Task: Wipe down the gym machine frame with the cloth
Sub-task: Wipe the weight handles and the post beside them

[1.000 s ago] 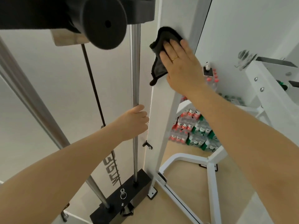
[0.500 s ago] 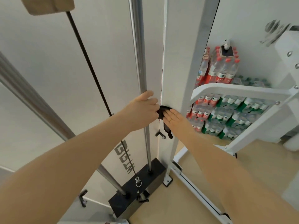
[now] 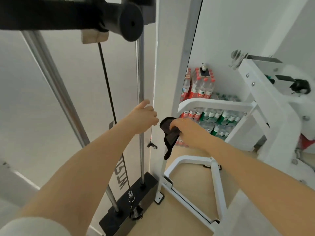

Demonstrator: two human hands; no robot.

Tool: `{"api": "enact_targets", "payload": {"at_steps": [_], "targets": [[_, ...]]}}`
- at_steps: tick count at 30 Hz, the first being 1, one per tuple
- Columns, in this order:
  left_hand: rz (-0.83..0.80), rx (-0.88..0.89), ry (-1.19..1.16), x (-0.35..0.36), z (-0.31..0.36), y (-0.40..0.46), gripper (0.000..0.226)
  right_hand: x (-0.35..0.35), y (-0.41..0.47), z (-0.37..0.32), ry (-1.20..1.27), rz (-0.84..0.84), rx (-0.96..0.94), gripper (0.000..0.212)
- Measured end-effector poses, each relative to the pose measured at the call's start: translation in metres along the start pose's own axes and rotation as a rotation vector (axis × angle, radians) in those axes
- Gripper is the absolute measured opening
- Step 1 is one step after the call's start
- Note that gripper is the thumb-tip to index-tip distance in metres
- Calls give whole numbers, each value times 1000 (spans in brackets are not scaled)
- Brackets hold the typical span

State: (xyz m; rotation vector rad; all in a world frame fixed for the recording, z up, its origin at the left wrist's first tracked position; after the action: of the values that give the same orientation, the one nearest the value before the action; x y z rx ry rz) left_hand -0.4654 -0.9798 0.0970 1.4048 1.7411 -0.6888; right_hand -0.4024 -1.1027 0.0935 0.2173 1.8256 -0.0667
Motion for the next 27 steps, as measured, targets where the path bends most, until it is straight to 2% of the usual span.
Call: {"api": "enact_targets", "payload": {"at_steps": [2,4,6,8,11,14,16,18,20,24,27], "targets": [[88,-109,-351,-17,1,-11,28,-8,-26,-16,369,85,104,29],[192,-202,-920,-31,-1,-34,28,-15,-45,-35,510,171,172,32],[107,-204,-1427,-34,3,-68,27,-12,-57,-57,546,224,200,31],[-6,-116,-1676,-31,12,-104,26,-6,-66,-85,590,287,222,28],[-37,-61,-1824,-21,12,-149,24,6,-78,-135,630,295,211,37],[-225,-15,-1894,-3,6,-187,46,14,-91,-181,646,247,225,41],[-340,47,-1892,6,5,-214,58,19,-100,-209,754,204,240,47],[-390,57,-1943,8,3,-241,56,26,-108,-234,930,156,247,45],[-396,39,-1997,13,1,-266,51,38,-112,-250,1021,157,279,39],[-434,-58,-1929,38,10,-312,66,87,-116,-259,929,287,512,29],[-417,-242,-1914,61,22,-345,45,145,-135,-269,1177,436,660,34]]}}
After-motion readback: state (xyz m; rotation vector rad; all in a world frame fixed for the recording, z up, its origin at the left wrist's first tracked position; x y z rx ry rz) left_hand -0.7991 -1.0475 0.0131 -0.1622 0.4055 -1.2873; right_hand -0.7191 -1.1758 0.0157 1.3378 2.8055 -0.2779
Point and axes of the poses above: each hand's wrist, its own y-axis towards the middle knuckle, its own x-axis out of the palm, z = x × y, the point moved 5 cm from there along y, towards the middle knuckle, and after that the axes turned 14 degrees about -x, right-handed, at the moved point
